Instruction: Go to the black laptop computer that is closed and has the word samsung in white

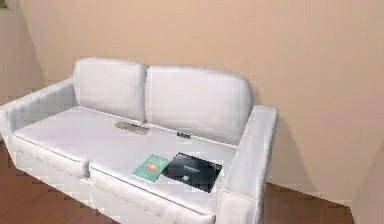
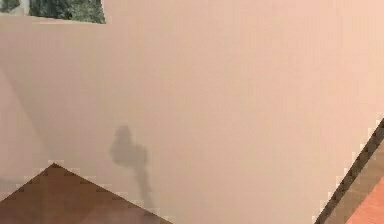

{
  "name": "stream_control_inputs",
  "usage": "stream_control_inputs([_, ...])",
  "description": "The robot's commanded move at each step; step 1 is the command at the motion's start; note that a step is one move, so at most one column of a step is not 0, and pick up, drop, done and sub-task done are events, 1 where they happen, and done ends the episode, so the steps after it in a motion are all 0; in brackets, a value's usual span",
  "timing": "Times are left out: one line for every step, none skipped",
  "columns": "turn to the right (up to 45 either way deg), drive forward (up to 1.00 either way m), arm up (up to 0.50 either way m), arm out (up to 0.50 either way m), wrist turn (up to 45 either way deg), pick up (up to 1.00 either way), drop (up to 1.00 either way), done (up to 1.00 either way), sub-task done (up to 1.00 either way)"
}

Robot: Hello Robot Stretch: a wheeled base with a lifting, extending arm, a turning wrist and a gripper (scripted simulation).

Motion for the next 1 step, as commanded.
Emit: stream_control_inputs([0.0, 0.00, 0.00, 0.00, 0.0, 0.00, 0.00, 1.00, 0.00])
